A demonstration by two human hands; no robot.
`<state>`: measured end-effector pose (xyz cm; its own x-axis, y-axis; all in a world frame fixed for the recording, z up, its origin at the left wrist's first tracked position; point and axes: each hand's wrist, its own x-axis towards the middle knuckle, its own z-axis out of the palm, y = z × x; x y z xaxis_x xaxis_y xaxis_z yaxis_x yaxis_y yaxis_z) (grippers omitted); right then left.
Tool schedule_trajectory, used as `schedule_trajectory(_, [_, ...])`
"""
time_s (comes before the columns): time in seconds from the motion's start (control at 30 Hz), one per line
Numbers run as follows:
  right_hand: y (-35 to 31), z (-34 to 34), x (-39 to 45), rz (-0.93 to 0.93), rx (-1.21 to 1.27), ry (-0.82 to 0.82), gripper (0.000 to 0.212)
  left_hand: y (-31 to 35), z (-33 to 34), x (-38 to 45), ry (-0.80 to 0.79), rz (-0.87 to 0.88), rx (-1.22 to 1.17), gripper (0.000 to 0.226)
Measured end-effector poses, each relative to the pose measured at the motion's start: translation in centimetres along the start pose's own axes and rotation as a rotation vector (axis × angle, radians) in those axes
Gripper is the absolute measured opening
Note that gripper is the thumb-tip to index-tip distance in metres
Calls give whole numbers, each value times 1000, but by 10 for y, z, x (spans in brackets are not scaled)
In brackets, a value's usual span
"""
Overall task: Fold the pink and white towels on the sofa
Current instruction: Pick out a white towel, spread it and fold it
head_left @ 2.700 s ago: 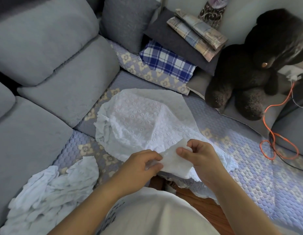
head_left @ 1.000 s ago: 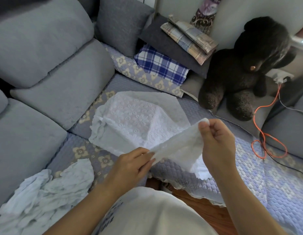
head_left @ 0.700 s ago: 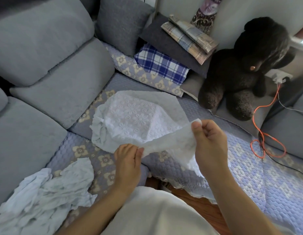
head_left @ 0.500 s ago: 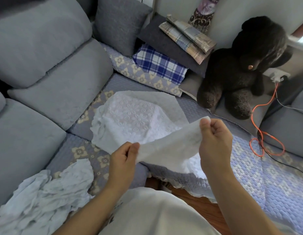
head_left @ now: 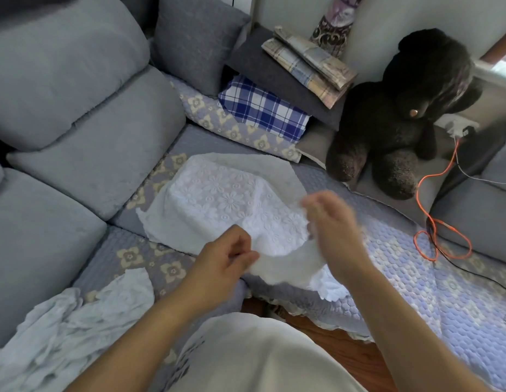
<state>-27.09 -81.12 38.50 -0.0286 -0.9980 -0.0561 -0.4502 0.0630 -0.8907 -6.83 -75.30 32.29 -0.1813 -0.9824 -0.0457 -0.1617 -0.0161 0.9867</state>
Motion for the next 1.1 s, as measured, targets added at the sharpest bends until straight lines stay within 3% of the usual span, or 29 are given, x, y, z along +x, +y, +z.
schedule_trajectory(0.03, [-5,9,-3,-32,-161,-277,9,2,1,2,-18,44,12,17])
schedule_trajectory(0.07, [-8,17,-6,-65,-326,-514,23,2,2,4,-15,64,7,16])
schedule_trajectory(0.1, [-8,24,-8,-104,-459,-676,31,2,2,6,18,58,-20,15])
schedule_trajectory(0.13, [-9,28,-8,-139,-558,-724,30,1,2,7,72,48,-41,16])
schedule_trajectory(0.2, [-13,28,-4,-181,-598,-620,20,-8,2,6,198,97,3,17])
schedule_trajectory(0.33, [-21,15,1,-201,-451,-421,18,-40,8,-2,388,304,392,15])
schedule_trajectory(0.47, [-37,5,5,-191,-317,-372,12,-53,16,6,370,212,518,38])
schedule_trajectory(0.57, [-48,-2,11,-210,-344,-415,10,-47,4,31,409,137,403,54])
schedule_trajectory(0.67, [-52,-11,17,-215,-377,-435,9,-41,-13,55,345,183,388,64])
schedule_trajectory(0.83, [-51,-25,21,-234,-417,-399,13,-36,-23,67,146,238,487,14])
schedule_trajectory(1.0, [-41,-32,24,-202,-400,-193,14,-43,-16,47,411,279,528,6])
schedule_trajectory(1.1, [-41,-34,26,-175,-375,-128,15,-49,-16,41,448,548,710,7])
